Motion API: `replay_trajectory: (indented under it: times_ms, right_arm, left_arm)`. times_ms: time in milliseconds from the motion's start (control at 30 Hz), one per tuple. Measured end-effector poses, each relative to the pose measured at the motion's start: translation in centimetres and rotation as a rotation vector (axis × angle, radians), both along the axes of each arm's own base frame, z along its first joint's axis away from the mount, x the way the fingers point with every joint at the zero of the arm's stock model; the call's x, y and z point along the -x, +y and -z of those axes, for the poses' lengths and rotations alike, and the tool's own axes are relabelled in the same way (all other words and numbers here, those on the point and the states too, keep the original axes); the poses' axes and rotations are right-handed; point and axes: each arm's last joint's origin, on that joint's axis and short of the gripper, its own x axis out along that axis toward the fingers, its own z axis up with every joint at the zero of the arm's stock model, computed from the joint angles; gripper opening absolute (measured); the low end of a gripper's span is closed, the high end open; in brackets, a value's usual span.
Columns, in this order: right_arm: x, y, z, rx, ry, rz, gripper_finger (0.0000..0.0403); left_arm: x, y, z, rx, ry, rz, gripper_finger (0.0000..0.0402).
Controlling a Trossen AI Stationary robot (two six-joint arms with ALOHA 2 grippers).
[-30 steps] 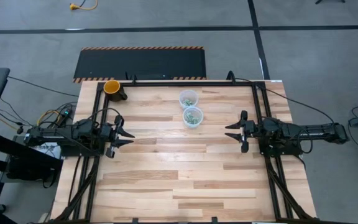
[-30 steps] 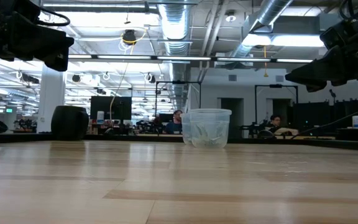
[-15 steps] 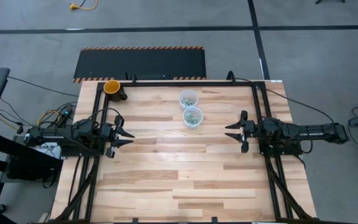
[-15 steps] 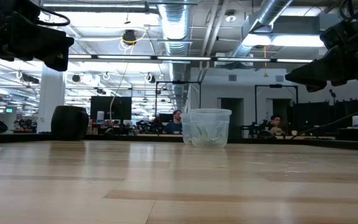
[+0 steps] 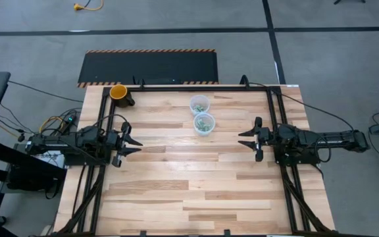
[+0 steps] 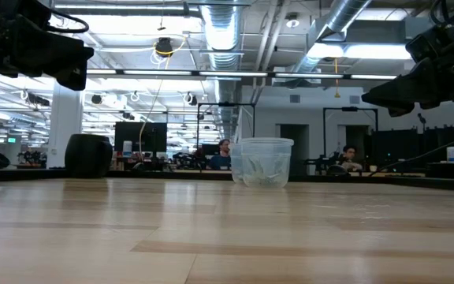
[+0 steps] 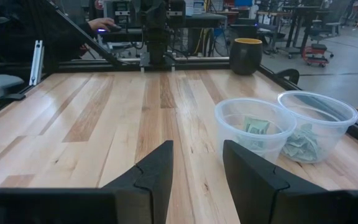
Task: Pick and place items into bin
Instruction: Return to Home Position
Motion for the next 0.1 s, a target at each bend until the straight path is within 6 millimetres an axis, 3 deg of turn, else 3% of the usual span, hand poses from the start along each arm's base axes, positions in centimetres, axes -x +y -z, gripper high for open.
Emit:
replay_trajectory:
  times_ms: [100]
  right_arm:
    - [0.00,0.00,0.00,0.000,0.000,0.000,0.0133]
  left_arm:
    - [0.00,0.00,-0.01,-0.010,-0.002,-0.001,0.0077]
